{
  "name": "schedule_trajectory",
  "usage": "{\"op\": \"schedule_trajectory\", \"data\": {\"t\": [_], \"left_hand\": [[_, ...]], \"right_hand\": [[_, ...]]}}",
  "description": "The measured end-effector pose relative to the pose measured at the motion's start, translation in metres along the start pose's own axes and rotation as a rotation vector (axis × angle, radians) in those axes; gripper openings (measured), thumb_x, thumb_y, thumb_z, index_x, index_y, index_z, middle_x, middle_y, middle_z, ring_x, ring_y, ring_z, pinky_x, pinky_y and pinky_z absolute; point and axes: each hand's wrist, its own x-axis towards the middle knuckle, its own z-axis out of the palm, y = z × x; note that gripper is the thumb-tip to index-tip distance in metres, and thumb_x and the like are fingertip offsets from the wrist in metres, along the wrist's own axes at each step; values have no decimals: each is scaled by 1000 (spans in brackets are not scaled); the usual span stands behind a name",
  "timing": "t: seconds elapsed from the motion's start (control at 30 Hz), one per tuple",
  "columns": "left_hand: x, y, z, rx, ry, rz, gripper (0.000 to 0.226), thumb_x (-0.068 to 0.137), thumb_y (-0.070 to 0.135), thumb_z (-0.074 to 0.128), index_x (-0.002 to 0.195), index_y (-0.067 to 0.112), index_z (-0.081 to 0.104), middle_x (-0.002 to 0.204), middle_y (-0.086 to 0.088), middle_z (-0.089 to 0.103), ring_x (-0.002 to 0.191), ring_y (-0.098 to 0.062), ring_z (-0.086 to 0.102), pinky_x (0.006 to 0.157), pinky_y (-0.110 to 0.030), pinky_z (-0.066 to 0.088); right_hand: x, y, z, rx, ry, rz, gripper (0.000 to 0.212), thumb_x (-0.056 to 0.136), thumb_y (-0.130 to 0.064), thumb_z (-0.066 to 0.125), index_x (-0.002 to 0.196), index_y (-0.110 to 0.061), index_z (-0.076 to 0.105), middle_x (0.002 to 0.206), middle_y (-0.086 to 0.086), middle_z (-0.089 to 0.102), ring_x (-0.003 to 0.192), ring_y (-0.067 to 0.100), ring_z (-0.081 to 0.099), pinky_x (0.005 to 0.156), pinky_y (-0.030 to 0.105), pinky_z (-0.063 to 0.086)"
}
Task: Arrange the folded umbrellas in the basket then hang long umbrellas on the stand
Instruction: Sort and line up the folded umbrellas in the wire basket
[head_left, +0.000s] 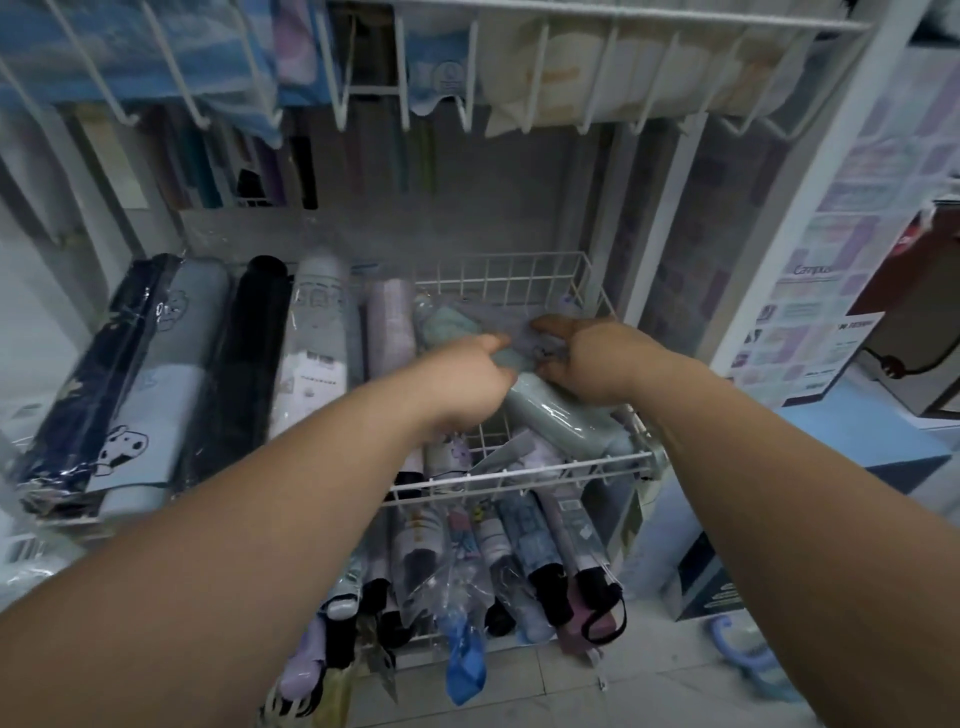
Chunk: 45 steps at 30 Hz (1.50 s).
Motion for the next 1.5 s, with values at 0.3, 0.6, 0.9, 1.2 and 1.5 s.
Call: {"op": "schedule_trajectory", "data": {"t": [0.3,0.6,0.9,1.2,1.5], "left_hand": [[21,-4,43,-726,173,-131,55,93,14,62,142,32,47,120,-14,65,105,-32,67,93,-52,57],[24,3,57,-893,378,0,43,91,5,61,113,41,56,104,-4,67,90,-24,70,75,-45,63],[33,-12,12,-596,533,97,46,81,4,53,110,40,58,107,-6,63,78,-20,63,62,-31,56],[47,-31,0,91,159,-56,49,93,19,63,140,31,53,148,-4,49,121,-22,54,78,-11,39],[34,-32,15,505,233,-19,80,78,61,69,147,32,39,154,-15,24,135,-37,36,109,-40,37]], "right_hand": [[1,15,18,329,76,-75,60,97,-44,58,152,-38,36,157,-4,41,139,25,45,110,31,38],[-15,22,11,579,237,-55,52,97,-34,60,147,-32,48,150,-5,51,135,18,49,100,18,35],[-20,9,32,799,302,-18,49,96,-34,64,144,-32,51,149,-8,51,135,16,48,100,21,35],[-21,0,57,835,306,51,48,99,-30,58,147,-31,49,148,-7,53,133,17,51,93,16,31],[-22,1,59,849,332,98,46,99,-29,57,145,-32,51,149,-5,52,135,19,49,94,18,35]]}}
